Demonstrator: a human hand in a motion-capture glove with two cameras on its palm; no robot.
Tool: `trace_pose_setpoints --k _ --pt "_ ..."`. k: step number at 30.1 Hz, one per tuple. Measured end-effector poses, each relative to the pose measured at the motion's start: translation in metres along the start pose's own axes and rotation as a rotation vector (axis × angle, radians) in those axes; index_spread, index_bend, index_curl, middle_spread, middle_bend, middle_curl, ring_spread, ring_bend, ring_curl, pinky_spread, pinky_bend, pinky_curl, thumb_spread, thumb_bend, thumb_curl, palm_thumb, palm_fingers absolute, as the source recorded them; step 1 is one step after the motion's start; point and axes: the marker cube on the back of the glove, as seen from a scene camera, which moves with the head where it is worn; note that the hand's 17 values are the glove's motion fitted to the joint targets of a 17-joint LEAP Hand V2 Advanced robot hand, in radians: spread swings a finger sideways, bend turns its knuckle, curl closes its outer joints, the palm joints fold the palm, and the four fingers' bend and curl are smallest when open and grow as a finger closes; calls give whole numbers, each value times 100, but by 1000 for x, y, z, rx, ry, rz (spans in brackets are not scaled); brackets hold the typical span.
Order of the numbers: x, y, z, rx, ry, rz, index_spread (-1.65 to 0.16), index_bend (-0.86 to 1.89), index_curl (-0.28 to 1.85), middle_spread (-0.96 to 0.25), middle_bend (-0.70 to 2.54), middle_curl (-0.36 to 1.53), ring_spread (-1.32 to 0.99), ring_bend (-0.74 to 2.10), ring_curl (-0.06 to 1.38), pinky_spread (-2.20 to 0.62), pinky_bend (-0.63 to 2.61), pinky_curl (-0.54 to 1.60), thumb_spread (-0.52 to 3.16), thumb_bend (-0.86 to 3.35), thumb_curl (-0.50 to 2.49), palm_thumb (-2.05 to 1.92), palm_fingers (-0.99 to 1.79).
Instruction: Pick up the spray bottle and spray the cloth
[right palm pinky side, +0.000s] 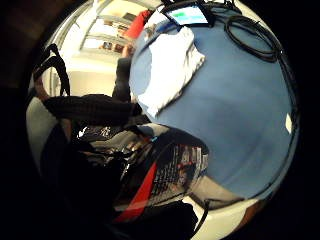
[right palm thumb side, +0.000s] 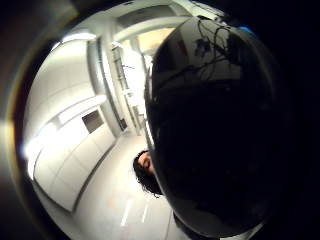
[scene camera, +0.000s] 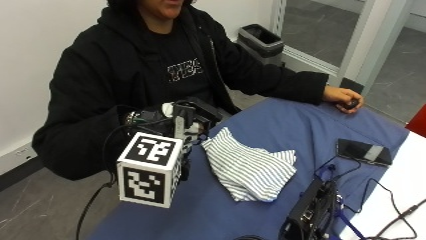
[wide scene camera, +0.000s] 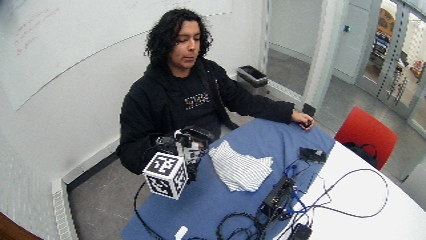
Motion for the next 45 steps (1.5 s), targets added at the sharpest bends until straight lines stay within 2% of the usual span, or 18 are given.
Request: trace_pose_setpoints --k 6,14,19,25,32,36,40,45 --pt "-8 -17 3 -166 140 259 -26 17 53 -19 66 57 -19 75 51 -25 52 46 69 2 72 107 128" --pt "15 -50 37 -408 278 620 -26 17 54 -19 67 58 -19 75 52 -24 53 46 80 3 75 107 127" --pt "34 -91 60 -463 343 746 -26 16 55 -19 66 58 -19 75 51 -24 53 46 88 4 77 108 126" --pt "68 -79 79 -617 435 910 -25 15 55 -18 66 59 -19 76 51 -24 54 46 95 5 79 108 126" --pt "88 -81 95 -670 458 958 -25 15 54 -18 66 59 -20 75 51 -24 55 46 103 5 81 107 125" --pt "81 -85 98 -669 460 931 -25 15 54 -18 66 59 -19 76 51 -23 54 45 107 5 82 106 125" --pt "48 -102 101 -624 465 793 -25 15 54 -18 66 59 -19 75 51 -23 54 45 110 6 83 106 124" --pt "-4 -132 119 -567 422 541 -25 15 54 -18 66 59 -19 75 51 -22 54 45 113 6 84 106 124"
